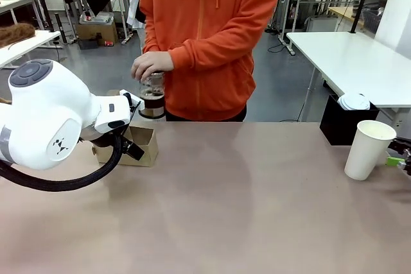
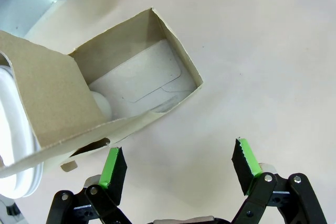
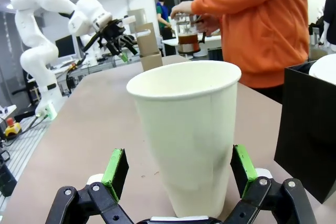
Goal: Pour a drink into a cup and package it in a carrier.
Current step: Pick up the 600 ml Paper Cup and place it in the middle top area of the table.
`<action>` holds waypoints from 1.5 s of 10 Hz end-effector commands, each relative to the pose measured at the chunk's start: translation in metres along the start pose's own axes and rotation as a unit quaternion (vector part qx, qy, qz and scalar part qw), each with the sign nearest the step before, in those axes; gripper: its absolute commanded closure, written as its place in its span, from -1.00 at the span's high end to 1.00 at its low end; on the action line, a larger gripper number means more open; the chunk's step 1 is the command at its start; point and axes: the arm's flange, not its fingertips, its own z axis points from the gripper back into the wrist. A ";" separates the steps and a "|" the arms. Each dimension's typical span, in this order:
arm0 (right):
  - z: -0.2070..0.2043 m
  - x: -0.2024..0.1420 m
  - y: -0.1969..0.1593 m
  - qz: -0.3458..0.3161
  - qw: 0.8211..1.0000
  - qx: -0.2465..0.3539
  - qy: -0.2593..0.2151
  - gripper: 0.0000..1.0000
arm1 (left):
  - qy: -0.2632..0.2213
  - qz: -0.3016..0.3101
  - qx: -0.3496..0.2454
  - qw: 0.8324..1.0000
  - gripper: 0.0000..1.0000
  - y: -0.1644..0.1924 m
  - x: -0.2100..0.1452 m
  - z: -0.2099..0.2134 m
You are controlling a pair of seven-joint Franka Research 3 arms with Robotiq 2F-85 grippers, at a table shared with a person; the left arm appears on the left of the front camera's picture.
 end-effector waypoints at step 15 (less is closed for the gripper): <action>-0.074 -0.013 0.005 0.001 1.000 -0.007 0.013 0.60 | 0.000 0.000 0.000 1.000 1.00 0.000 0.000 0.000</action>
